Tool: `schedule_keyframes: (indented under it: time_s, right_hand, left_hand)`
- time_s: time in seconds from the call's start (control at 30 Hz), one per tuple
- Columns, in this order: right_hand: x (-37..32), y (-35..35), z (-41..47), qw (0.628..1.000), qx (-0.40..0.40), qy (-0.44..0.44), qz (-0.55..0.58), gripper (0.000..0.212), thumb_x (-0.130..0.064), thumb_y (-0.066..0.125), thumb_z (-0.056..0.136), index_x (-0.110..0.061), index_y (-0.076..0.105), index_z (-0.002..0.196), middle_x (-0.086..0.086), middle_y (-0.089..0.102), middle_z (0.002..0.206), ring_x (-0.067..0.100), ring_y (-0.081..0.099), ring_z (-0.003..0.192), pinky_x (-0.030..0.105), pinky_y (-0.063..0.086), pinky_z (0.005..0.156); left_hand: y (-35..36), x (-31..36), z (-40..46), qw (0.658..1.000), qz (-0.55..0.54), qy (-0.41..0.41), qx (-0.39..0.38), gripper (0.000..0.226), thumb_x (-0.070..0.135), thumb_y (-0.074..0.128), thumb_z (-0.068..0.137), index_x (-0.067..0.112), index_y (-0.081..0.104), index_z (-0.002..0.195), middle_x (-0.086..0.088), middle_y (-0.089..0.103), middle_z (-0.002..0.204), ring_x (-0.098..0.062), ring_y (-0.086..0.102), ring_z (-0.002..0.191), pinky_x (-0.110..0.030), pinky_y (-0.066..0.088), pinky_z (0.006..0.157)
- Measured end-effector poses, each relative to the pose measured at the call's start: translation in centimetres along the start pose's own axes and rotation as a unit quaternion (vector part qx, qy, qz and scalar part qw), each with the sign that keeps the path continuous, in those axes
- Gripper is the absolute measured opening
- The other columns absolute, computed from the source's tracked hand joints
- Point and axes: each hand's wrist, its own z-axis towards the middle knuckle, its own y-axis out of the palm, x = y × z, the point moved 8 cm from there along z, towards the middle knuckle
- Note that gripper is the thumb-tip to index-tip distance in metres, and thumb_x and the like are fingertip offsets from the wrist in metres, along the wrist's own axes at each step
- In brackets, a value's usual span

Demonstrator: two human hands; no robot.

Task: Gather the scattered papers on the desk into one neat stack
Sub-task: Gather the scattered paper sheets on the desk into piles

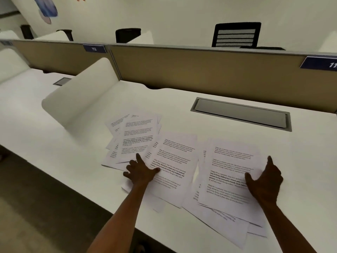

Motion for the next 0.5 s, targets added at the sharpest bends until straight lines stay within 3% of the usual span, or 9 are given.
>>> schedule_keyframes:
  time_s: [0.13,0.2,0.3,0.37,0.5]
  right_hand:
    - [-3.2,0.9,-2.4,0.995,0.008,-0.102,0.001,0.092,-0.017,0.08,0.077,-0.016,0.03,0.153,0.024,0.037,0.148,0.041,0.03,0.136,0.059,0.037,0.106]
    - [-5.0,2.0,-4.3,0.987,-0.013,-0.159,0.012,0.086,-0.017,0.08,0.078,-0.017,0.035,0.151,0.019,0.041,0.146,0.034,0.032,0.136,0.051,0.04,0.106]
    - [-7.0,4.3,-7.0,0.974,-0.077,-0.21,0.036,0.078,-0.02,0.078,0.08,-0.021,0.04,0.149,0.009,0.046,0.145,0.024,0.037,0.136,0.033,0.033,0.107]
    - [-8.1,5.7,-8.4,0.966,-0.124,-0.22,0.058,0.074,-0.021,0.077,0.081,-0.023,0.042,0.147,0.001,0.049,0.143,0.017,0.043,0.132,0.031,0.035,0.107]
    - [-9.5,7.3,-9.5,0.956,-0.19,-0.167,0.15,0.068,-0.024,0.079,0.08,-0.032,0.049,0.14,-0.009,0.059,0.124,0.0,0.06,0.104,0.02,0.052,0.081]
  left_hand:
    - [-0.6,-0.1,0.9,1.0,0.0,-0.012,-0.002,0.124,0.063,0.08,0.065,0.02,0.008,0.156,-0.02,0.047,0.143,-0.04,0.038,0.137,-0.06,0.024,0.112]
    - [-1.1,0.1,1.4,0.999,-0.041,-0.007,-0.01,0.116,0.054,0.084,0.064,0.018,0.02,0.153,-0.016,0.057,0.135,-0.037,0.049,0.131,-0.056,0.03,0.11]
    - [-1.9,0.9,1.3,0.989,-0.138,0.027,-0.053,0.082,0.036,0.091,0.064,0.01,0.053,0.132,-0.013,0.067,0.124,-0.034,0.063,0.114,-0.048,0.052,0.097]
    - [-2.3,1.5,0.8,0.977,-0.185,0.046,-0.09,0.062,0.024,0.091,0.067,0.007,0.063,0.119,-0.015,0.07,0.12,-0.033,0.067,0.107,-0.04,0.057,0.087]
    - [-4.5,3.0,-0.5,0.952,-0.26,0.088,-0.135,0.054,0.01,0.083,0.076,0.009,0.064,0.126,-0.014,0.069,0.125,-0.032,0.067,0.109,-0.04,0.056,0.09]
